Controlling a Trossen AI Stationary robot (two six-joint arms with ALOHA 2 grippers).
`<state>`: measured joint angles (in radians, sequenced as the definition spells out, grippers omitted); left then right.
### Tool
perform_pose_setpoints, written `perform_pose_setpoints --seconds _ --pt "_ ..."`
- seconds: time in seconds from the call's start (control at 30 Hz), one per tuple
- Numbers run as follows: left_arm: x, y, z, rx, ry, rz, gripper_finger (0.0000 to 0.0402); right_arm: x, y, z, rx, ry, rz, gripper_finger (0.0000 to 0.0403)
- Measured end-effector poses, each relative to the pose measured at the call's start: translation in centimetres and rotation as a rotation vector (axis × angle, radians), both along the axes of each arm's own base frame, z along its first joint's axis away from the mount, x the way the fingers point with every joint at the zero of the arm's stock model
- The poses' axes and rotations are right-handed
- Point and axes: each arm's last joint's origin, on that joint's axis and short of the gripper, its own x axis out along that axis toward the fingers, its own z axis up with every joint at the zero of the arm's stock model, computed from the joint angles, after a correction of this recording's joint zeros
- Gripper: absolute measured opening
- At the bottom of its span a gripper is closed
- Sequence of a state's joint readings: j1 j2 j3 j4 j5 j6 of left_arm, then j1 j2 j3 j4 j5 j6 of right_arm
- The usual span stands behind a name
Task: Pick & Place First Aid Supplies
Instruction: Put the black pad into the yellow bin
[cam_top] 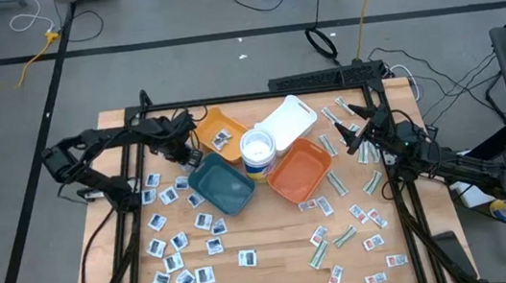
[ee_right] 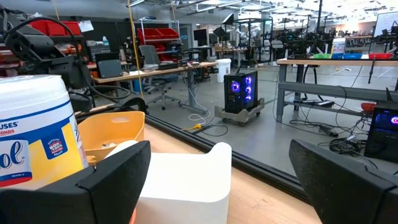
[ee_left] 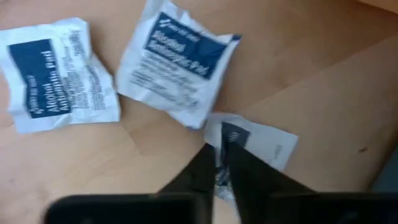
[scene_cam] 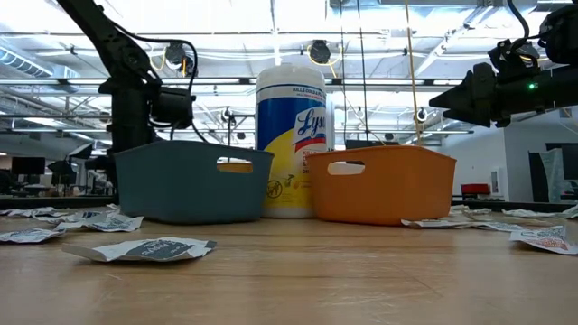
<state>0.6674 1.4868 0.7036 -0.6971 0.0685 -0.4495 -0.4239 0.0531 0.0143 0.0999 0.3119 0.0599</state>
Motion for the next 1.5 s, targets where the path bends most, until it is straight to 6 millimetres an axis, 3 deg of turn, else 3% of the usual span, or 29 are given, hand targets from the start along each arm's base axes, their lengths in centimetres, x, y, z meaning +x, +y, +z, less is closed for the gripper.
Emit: perform_pose_setpoints --seconds 0.27,0.67,0.93,1.07,1.5 --pt "-0.4 -0.2 0.6 -0.019 0.006 0.003 0.0004 0.0 0.0 0.0 0.000 0.000 0.000 0.0377" --pt "-2.7 -0.8 6.3 0.008 0.041 0.021 0.0002 0.0 0.0 0.0 0.000 0.000 0.000 0.0377" --pt "-2.5 -0.6 9.4 0.021 0.061 0.004 0.0001 0.0 0.0 0.0 0.000 0.001 0.000 0.0377" --pt "-0.7 0.2 10.3 0.027 0.055 -0.024 0.0001 0.0 0.0 0.0 0.000 0.000 0.000 0.0377" --pt "7.8 5.0 12.2 0.033 0.060 -0.179 0.0001 0.0 0.0 0.0 0.000 0.000 0.000 0.0377"
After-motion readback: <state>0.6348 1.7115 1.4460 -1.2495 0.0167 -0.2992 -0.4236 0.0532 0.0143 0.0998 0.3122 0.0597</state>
